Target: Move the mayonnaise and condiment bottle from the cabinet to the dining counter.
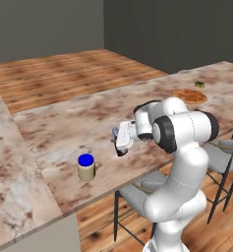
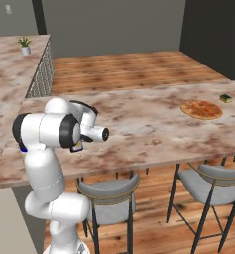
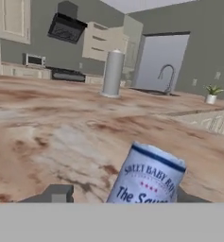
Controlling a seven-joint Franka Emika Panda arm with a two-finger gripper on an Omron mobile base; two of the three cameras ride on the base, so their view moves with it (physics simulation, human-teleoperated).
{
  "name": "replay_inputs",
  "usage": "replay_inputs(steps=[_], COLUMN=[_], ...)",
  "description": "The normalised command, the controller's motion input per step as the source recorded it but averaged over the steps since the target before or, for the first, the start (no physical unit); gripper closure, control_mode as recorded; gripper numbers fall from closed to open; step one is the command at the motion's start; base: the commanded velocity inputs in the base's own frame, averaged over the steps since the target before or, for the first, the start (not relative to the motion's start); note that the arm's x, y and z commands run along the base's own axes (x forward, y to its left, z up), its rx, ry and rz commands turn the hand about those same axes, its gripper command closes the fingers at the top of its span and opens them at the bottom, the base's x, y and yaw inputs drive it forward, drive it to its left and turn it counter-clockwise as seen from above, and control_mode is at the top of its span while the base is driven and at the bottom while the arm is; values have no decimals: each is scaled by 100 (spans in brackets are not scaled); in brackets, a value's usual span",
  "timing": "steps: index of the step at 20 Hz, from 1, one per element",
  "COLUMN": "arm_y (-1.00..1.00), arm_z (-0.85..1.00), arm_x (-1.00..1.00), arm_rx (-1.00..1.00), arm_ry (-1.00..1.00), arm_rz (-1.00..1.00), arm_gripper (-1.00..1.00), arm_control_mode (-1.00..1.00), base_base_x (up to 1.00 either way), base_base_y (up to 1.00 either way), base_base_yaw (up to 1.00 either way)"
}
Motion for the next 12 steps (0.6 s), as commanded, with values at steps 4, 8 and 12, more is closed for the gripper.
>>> replay_inputs(steps=[4, 8, 12], arm_y=[-14, -20, -37], arm_z=[-37, -49, -37], arm_x=[-14, 0, 0], arm_rx=[0, 0, 1], arm_ry=[-24, -16, -15], arm_rz=[12, 8, 6], arm_gripper=[100, 100, 100], arm_control_mode=[-100, -100, -100], base_base_x=[0, 0, 0], base_base_y=[0, 0, 0], base_base_yaw=[0, 0, 0])
